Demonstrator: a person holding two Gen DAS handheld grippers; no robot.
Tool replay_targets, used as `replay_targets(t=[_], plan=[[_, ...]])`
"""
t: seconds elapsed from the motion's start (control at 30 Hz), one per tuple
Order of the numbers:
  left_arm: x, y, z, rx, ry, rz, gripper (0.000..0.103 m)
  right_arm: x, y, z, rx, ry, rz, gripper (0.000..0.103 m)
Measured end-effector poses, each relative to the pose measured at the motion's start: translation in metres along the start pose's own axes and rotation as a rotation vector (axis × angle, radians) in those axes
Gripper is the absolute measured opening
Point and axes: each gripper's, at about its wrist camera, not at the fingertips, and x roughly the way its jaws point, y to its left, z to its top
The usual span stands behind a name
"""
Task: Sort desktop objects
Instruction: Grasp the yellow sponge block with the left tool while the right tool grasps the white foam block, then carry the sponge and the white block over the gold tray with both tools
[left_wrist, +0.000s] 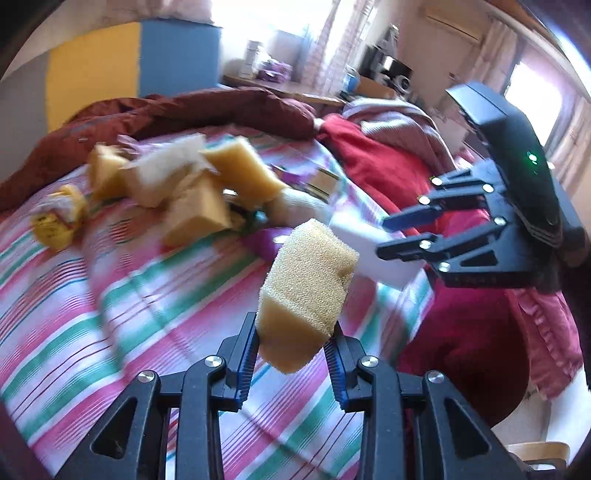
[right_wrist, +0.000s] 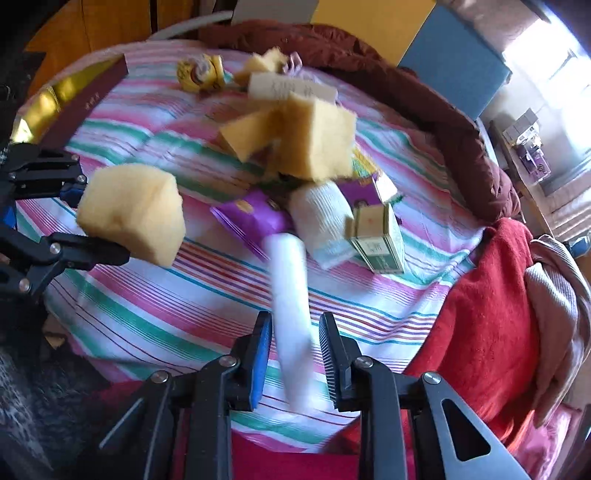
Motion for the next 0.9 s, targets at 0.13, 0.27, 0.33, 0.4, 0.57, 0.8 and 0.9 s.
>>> replay_targets(t=[0.13, 0.27, 0.33, 0.4, 0.57, 0.8, 0.9], plan=[[-0.028, 0.014, -0.008, -0.054, -0.043, 0.061, 0.034, -0.014, 0.020, 0.009, -0.001, -0.061, 0.010, 0.016], [-0.060, 0.035, -0.017, -0.125, -0.092, 0.119, 0.034, -0.016, 0.040, 0.020, -0.028, -0.077, 0.002, 0.010], [-0.075, 0.044, -0.020, -0.154, -0.112, 0.156, 0.034, -0.018, 0.045, 0.025, -0.021, -0.089, 0.010, 0.009], [-0.090, 0.053, -0.026, -0.177, -0.134, 0.197, 0.034, -0.023, 0.048, 0.031, -0.008, -0.113, 0.032, 0.008], [-0.122, 0.073, -0.040, -0.239, -0.171, 0.259, 0.034, -0.038, 0.065, 0.046, 0.006, -0.190, 0.112, 0.008], [-0.172, 0.112, -0.070, -0.375, -0.236, 0.347, 0.034, -0.052, 0.096, 0.079, 0.024, -0.309, 0.272, 0.008], [-0.191, 0.130, -0.082, -0.420, -0.260, 0.392, 0.034, -0.052, 0.106, 0.089, 0.033, -0.322, 0.302, 0.008]])
